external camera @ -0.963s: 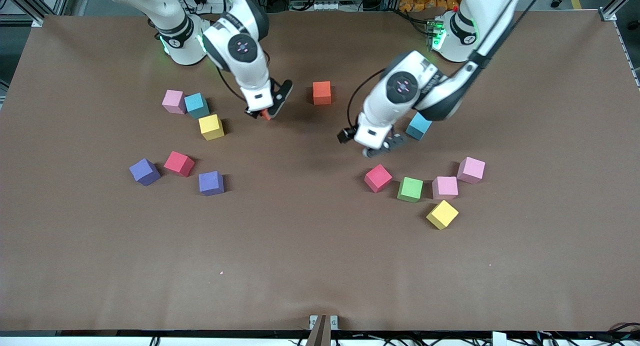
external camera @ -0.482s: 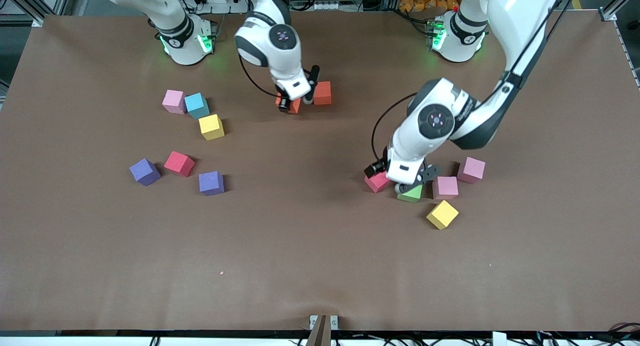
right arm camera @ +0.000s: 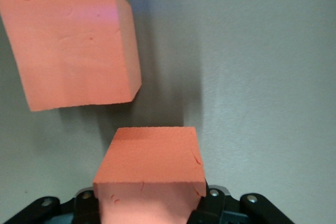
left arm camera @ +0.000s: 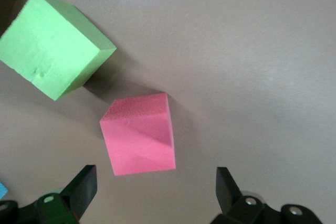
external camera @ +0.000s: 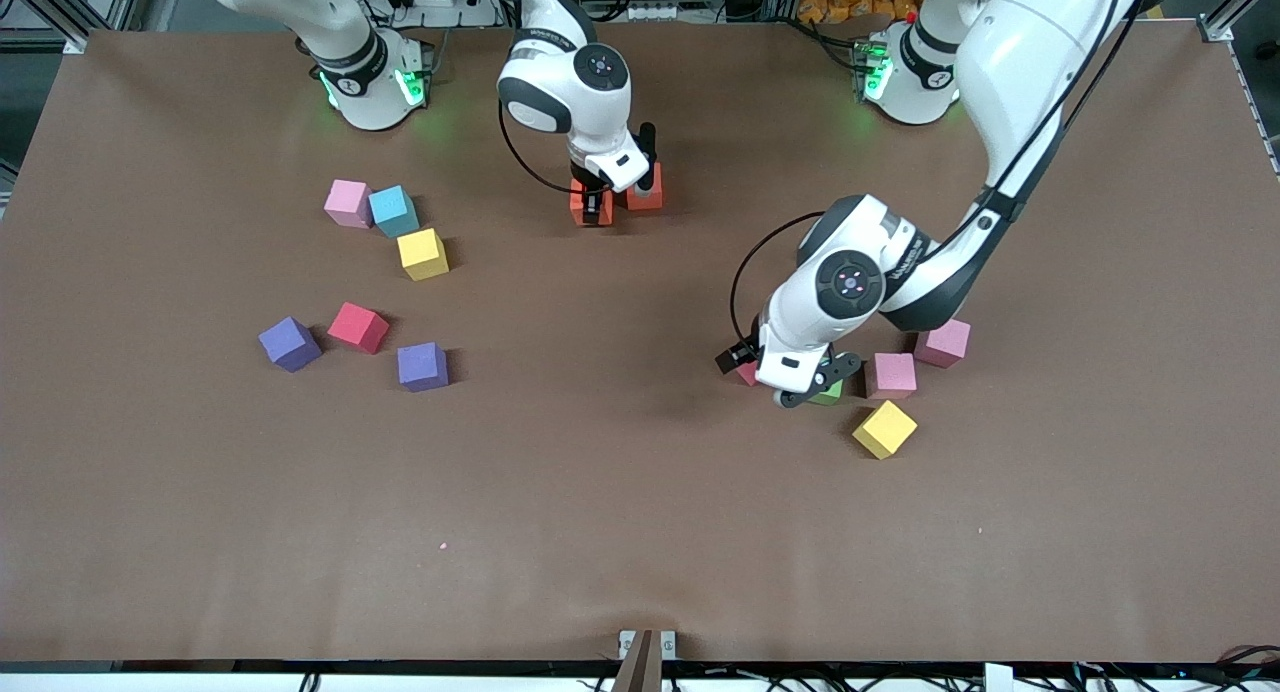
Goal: Form number 2 with 11 blocks
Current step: 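Set the orange cube beside the other with the right gripper, then grasp the pink cube with the left gripper and lift it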
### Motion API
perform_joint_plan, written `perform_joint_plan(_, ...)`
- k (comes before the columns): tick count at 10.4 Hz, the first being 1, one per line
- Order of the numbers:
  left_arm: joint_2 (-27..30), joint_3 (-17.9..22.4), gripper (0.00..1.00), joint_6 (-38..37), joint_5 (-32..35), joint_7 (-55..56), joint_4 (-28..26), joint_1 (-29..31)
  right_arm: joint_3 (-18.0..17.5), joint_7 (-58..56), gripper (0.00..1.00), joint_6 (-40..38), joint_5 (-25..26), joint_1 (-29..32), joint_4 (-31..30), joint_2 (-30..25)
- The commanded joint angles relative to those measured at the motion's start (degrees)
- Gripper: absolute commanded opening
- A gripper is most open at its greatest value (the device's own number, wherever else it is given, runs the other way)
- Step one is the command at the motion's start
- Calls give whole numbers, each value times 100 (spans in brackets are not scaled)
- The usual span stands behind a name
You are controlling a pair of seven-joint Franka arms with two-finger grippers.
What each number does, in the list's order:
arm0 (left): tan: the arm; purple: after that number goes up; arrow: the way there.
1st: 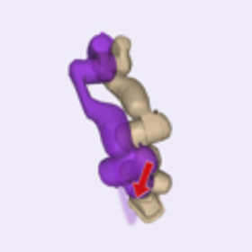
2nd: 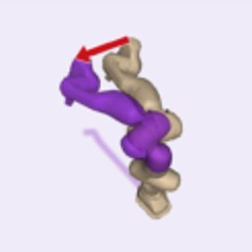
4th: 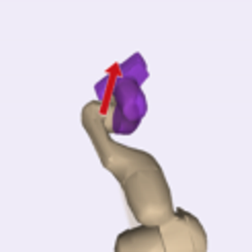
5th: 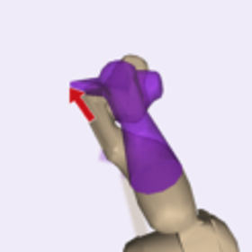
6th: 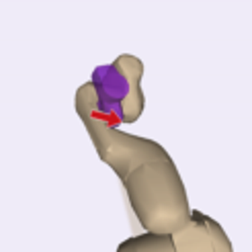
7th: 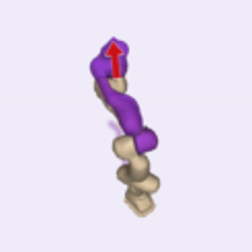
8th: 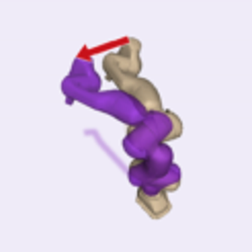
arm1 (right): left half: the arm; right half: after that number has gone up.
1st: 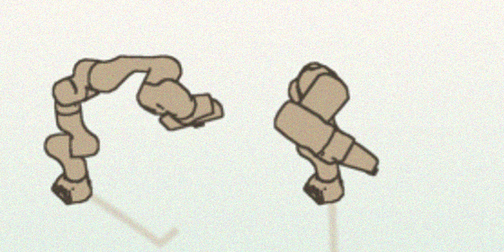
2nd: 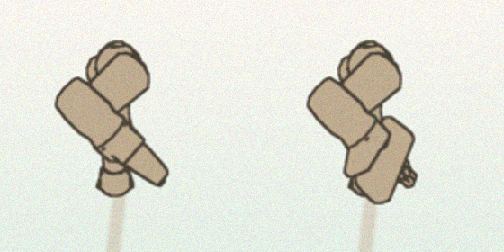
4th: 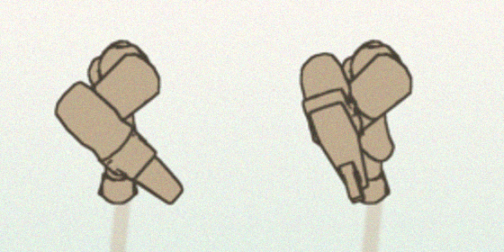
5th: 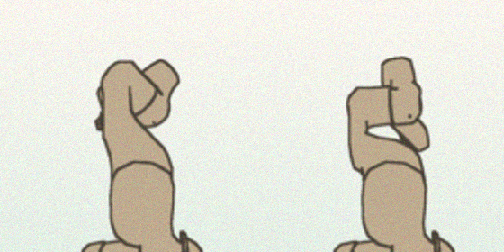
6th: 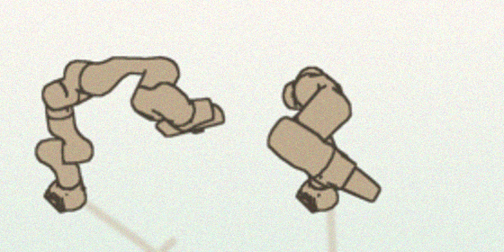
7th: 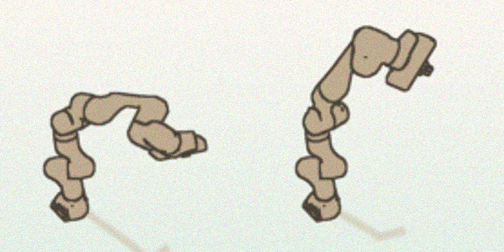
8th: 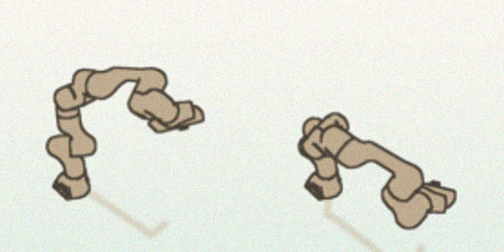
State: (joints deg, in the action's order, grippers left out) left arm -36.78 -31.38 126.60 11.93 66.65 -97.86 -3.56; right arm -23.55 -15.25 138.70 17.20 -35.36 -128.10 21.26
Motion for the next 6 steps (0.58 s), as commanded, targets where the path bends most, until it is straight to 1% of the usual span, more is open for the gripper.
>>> perform_joint_plan(1,-206,211,100,-100,389,234,92,-259,17,286,32,-54,178,-155,75,141)
perform_joint_plan(6,-356,238,100,-100,389,252,92,-189,17,471,32,-36,178,-436,93,282)
